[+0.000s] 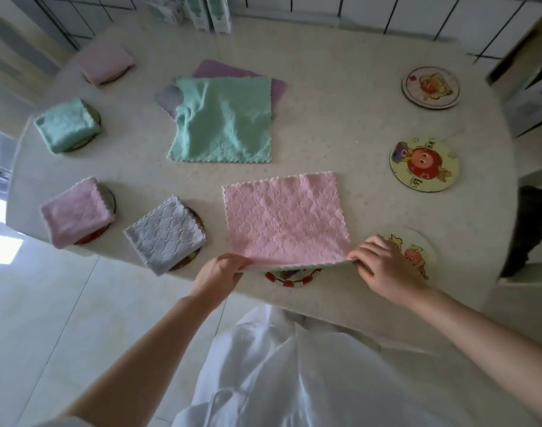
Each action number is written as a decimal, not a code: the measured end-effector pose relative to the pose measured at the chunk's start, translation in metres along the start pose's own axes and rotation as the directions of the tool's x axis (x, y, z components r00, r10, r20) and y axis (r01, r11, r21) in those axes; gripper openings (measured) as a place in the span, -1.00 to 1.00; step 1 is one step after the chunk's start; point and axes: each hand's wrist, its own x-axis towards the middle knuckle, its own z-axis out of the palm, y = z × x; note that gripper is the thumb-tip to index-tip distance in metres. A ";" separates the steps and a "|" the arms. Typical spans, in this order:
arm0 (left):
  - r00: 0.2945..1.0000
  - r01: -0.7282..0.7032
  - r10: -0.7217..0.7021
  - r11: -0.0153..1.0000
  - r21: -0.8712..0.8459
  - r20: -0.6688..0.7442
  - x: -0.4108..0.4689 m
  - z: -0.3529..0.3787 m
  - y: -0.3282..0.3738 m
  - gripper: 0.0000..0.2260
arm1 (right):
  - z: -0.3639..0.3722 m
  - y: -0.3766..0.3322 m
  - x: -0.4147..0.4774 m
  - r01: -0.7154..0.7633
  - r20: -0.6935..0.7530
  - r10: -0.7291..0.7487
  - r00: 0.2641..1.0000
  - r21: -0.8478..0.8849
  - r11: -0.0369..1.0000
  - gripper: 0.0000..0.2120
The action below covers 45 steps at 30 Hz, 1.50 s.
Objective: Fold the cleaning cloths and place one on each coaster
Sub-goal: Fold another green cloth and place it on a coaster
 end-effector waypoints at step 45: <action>0.505 0.747 -0.859 0.388 -0.539 0.082 0.141 -0.028 -0.031 -0.78 | 0.020 0.056 0.189 -0.831 0.189 0.870 0.456 0.441 0.339 -0.78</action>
